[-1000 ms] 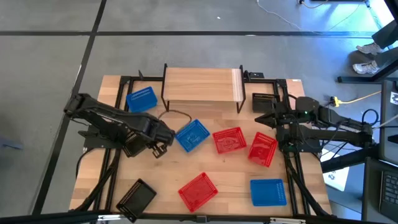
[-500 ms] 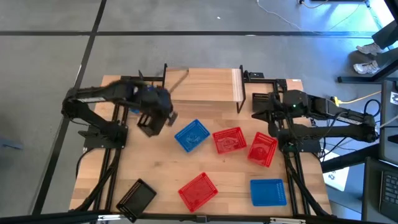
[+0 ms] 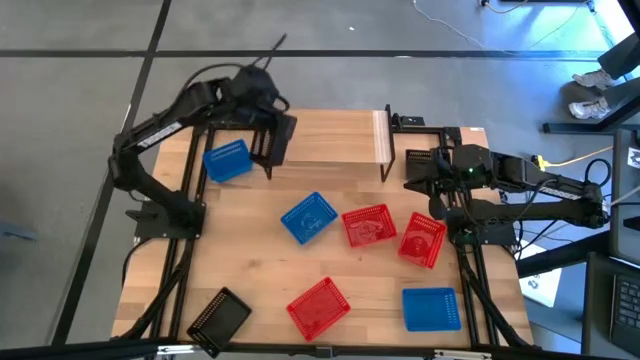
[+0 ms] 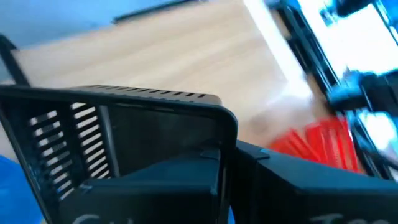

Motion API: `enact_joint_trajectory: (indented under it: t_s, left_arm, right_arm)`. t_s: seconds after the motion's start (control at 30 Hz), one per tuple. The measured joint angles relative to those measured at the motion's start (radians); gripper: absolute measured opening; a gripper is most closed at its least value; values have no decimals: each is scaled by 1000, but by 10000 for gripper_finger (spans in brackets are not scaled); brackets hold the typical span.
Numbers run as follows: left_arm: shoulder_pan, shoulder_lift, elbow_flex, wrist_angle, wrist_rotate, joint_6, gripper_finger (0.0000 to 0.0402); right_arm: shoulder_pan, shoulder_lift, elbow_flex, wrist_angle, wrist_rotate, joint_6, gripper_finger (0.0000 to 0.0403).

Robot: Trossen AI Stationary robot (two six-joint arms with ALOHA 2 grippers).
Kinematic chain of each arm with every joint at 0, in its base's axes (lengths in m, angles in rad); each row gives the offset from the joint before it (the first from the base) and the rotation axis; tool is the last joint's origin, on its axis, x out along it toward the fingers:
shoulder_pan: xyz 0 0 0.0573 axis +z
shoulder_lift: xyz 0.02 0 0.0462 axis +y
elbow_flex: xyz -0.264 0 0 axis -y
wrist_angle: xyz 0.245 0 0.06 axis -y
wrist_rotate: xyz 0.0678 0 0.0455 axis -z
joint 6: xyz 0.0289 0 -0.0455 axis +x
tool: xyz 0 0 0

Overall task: Stack baskets on shelf by color
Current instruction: Put the top left black bin on the shelf

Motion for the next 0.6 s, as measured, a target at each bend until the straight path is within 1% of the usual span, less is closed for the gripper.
enact_joint_trajectory:
  t_s: [0.13,0.2,0.33,0.6]
  left_arm:
    - [82,61,0,17,46,24,0]
    - [103,91,0,54,73,32,0]
    - [128,146,0,59,141,39,0]
    - [124,191,0,65,135,86,0]
  right_arm:
    - [0,0,0,0,0,0,14]
    - [0,0,0,0,0,2,14]
    - [0,0,0,0,0,4,14]
    - [0,0,0,1,0,4,14]
